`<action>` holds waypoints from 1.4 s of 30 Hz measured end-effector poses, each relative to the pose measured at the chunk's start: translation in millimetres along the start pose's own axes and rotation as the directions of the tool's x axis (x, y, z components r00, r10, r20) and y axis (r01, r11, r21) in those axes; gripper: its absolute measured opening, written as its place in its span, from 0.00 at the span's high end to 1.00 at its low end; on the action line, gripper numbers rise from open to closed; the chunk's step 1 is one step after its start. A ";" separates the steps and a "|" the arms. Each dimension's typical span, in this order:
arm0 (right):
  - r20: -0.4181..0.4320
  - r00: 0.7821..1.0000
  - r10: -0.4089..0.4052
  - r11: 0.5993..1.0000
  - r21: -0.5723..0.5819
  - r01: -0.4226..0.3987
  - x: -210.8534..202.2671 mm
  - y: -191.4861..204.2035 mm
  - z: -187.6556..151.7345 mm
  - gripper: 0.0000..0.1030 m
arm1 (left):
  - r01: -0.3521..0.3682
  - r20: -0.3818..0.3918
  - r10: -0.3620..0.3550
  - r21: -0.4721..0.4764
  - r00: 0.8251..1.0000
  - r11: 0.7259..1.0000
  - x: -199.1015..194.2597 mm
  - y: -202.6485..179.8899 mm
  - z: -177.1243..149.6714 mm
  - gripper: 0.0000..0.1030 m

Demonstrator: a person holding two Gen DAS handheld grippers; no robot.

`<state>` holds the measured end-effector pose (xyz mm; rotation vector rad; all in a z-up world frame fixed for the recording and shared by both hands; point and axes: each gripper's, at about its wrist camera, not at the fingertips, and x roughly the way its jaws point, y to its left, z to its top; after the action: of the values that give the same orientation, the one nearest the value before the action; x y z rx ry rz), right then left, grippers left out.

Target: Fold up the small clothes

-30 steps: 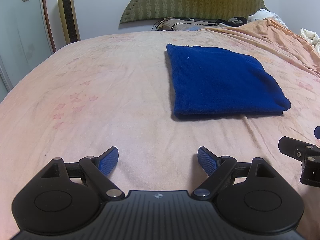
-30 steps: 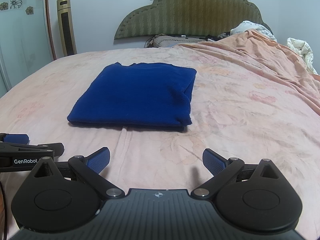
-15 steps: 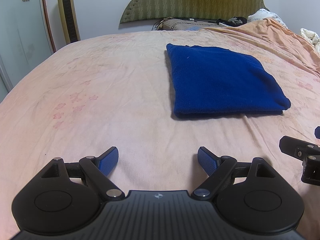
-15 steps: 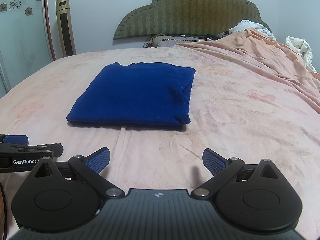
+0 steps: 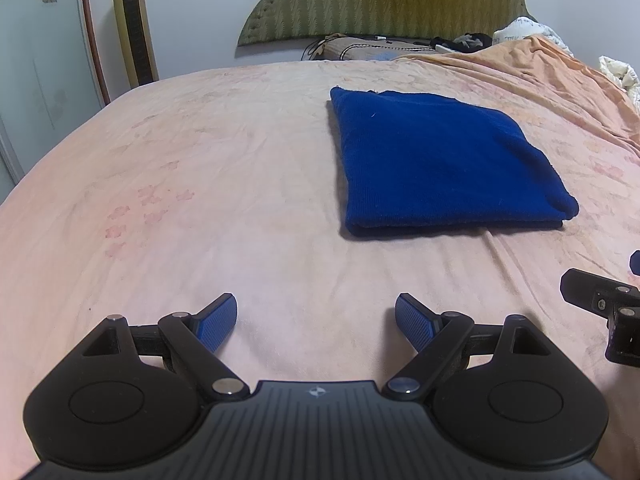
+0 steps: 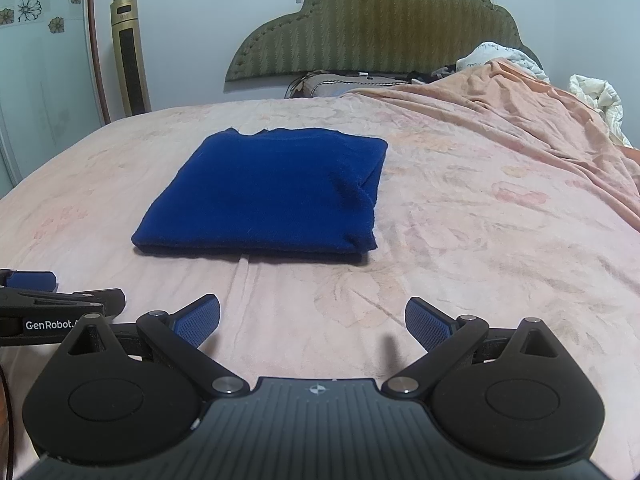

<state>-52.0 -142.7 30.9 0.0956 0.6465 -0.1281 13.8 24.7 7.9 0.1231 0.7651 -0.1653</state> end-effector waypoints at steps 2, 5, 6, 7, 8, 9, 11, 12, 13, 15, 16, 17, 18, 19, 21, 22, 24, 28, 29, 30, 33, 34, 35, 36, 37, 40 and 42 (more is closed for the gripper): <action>0.001 1.000 0.000 1.000 -0.001 0.000 -0.2 0.0 0.0 0.03 | 0.000 0.000 0.000 0.000 1.000 1.000 -0.2 -0.1 0.0 0.16; 0.001 1.000 0.000 1.000 -0.001 0.000 -0.3 0.2 0.1 0.03 | -0.001 0.001 0.001 0.000 1.000 1.000 -0.2 0.0 -0.1 0.16; 0.002 1.000 0.000 1.000 -0.001 0.000 -0.4 0.0 0.1 0.03 | 0.000 0.001 0.000 0.000 1.000 1.000 -0.2 0.1 -0.1 0.16; 0.002 1.000 0.000 1.000 -0.001 0.000 -0.4 0.3 0.1 0.03 | 0.000 0.002 0.000 -0.001 1.000 1.000 -0.6 0.1 -0.2 0.16; 0.002 1.000 0.000 1.000 -0.001 0.000 -0.4 0.1 0.0 0.03 | 0.000 0.002 0.000 -0.002 1.000 1.000 -0.7 0.1 -0.3 0.16; 0.001 1.000 0.000 1.000 -0.001 0.000 -0.5 0.1 0.0 0.03 | 0.000 0.001 0.000 -0.002 1.000 1.000 -0.6 0.0 -0.3 0.16; 0.002 1.000 0.000 1.000 -0.002 0.000 -0.6 0.0 0.0 0.03 | -0.001 0.002 0.001 -0.002 1.000 1.000 -0.8 -0.1 -0.2 0.16; 0.003 1.000 0.000 1.000 -0.002 0.000 -0.7 -0.1 0.0 0.03 | -0.001 0.002 0.001 -0.002 1.000 1.000 -0.9 -0.1 -0.3 0.16; 0.004 1.000 0.000 1.000 -0.002 0.000 -1.0 0.0 0.0 0.03 | -0.001 0.002 0.001 -0.002 1.000 1.000 -0.5 0.0 -0.1 0.16; 0.004 1.000 -0.001 1.000 -0.002 0.001 -1.7 0.7 -0.2 0.03 | 0.000 0.002 0.000 -0.003 1.000 1.000 -0.6 0.0 -0.2 0.16; 0.004 1.000 -0.001 1.000 -0.002 0.001 -1.7 0.6 -0.2 0.03 | 0.000 0.002 0.000 -0.002 1.000 1.000 -0.6 0.0 -0.1 0.16; 0.004 1.000 0.000 1.000 -0.002 0.000 -1.7 0.5 -0.2 0.03 | 0.000 0.003 0.000 -0.002 1.000 1.000 -0.7 -0.2 -0.2 0.16; 0.004 1.000 0.000 1.000 -0.002 0.000 -1.8 0.4 -0.1 0.03 | -0.001 0.003 0.001 -0.001 1.000 1.000 -0.7 -0.5 -0.3 0.16; 0.005 1.000 0.000 1.000 -0.002 0.000 -1.7 0.3 0.0 0.03 | -0.002 0.003 0.002 -0.001 1.000 1.000 -0.6 -0.5 -0.3 0.16; 0.004 1.000 0.000 1.000 -0.002 0.000 -1.7 0.4 -0.2 0.03 | 0.000 0.002 0.000 -0.001 1.000 1.000 -0.8 -0.1 0.0 0.16; 0.005 1.000 0.000 1.000 -0.002 0.000 -1.7 0.4 -0.2 0.03 | 0.000 0.003 0.000 -0.001 1.000 1.000 -0.9 -0.3 -0.1 0.16; 0.004 1.000 0.000 1.000 -0.001 0.000 -1.7 0.3 -0.3 0.03 | 0.001 0.002 -0.001 -0.001 1.000 1.000 -1.0 -0.1 0.0 0.16; 0.005 1.000 -0.001 1.000 0.001 0.001 -2.5 -0.1 -0.5 0.03 | 0.002 0.001 -0.002 -0.002 1.000 1.000 -2.7 -0.2 -0.1 0.16; 0.005 1.000 -0.001 1.000 0.004 0.001 -3.1 -0.4 -0.6 0.03 | 0.001 0.001 -0.001 -0.002 1.000 1.000 -3.1 -0.4 -0.2 0.16; 0.006 1.000 -0.001 1.000 0.005 0.001 -4.0 -0.6 -0.9 0.03 | 0.002 0.002 -0.002 -0.001 1.000 1.000 -3.3 -0.5 -0.3 0.16; 0.008 1.000 -0.001 1.000 0.005 0.001 -5.8 -1.1 -2.1 0.03 | 0.003 0.001 -0.003 0.000 1.000 1.000 -3.6 -1.0 -0.4 0.16; 0.008 1.000 -0.001 1.000 0.006 0.001 -5.7 -1.2 -2.1 0.03 | 0.002 0.002 -0.002 0.001 1.000 1.000 -4.0 -1.1 -0.4 0.16; 0.009 1.000 0.000 1.000 0.006 0.000 -6.0 -1.2 -2.0 0.03 | 0.002 0.003 -0.002 0.003 1.000 1.000 -4.0 -1.2 -0.3 0.16; 0.008 1.000 -0.001 1.000 0.006 0.001 -5.5 -1.1 -2.0 0.03 | 0.001 0.004 -0.001 0.005 1.000 1.000 -4.2 -1.4 -0.3 0.16; 0.008 1.000 -0.001 1.000 0.005 0.001 -5.5 -1.1 -2.0 0.03 | 0.000 0.004 0.000 0.006 1.000 1.000 -4.3 -1.7 -0.4 0.16; 0.012 1.000 0.000 1.000 0.006 0.000 -6.9 -1.4 -2.8 0.03 | -0.003 0.006 0.003 0.007 1.000 1.000 -4.6 -2.4 -0.3 0.16; 0.014 1.000 0.000 1.000 0.005 -0.001 -7.9 -1.1 -3.0 0.03 | -0.005 0.007 0.005 0.008 1.000 1.000 -5.0 -2.8 -0.5 0.16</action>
<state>-60.2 -142.7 33.3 0.1001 0.6326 -0.1300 9.4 22.6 10.9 0.1317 0.7570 -0.1641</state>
